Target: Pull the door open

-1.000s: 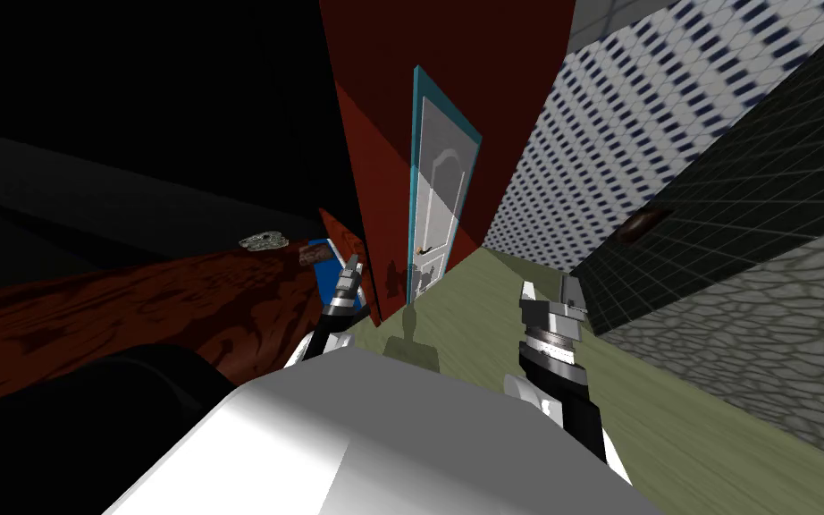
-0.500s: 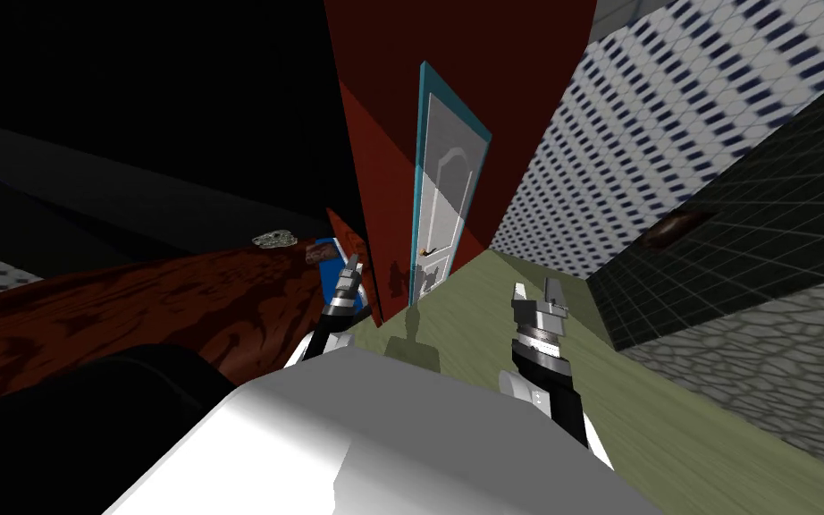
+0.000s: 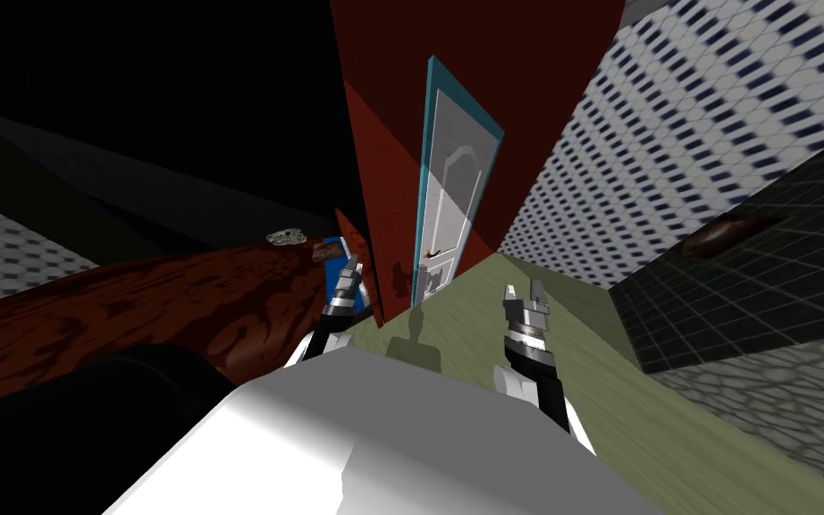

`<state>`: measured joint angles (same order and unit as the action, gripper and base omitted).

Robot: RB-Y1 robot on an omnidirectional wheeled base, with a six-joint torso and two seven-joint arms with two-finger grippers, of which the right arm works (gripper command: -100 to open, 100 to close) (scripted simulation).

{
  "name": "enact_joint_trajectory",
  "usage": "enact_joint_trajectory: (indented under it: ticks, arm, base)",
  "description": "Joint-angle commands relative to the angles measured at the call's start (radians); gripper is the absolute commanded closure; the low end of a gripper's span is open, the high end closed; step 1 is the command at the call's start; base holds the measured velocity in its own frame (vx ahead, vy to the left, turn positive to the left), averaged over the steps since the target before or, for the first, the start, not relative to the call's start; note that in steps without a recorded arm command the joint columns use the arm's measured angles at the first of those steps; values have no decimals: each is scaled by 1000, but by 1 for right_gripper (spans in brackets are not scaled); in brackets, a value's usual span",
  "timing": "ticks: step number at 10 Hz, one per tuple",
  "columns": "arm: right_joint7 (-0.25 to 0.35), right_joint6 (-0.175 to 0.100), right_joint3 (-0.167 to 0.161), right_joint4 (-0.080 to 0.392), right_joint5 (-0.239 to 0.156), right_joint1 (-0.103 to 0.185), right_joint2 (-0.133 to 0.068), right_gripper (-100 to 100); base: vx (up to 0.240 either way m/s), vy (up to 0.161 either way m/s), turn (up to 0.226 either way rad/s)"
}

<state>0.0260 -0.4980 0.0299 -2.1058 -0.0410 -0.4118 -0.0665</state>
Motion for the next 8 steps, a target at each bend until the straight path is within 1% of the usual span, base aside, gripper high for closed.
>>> enact_joint_trajectory:
  ticks: [1,3,5,8]
  arm:
    - [3,-9,-4,47,0,19,-6,-100]
    - [8,-18,-7,104,0,45,-15,-100]
    - [13,-27,-10,168,0,75,-24,-100]
    - [20,-42,-16,269,-1,121,-38,-100]
  base:
    - [84,-60,141]
    - [93,-57,152]
    - [82,-71,200]
    - [77,-77,162]
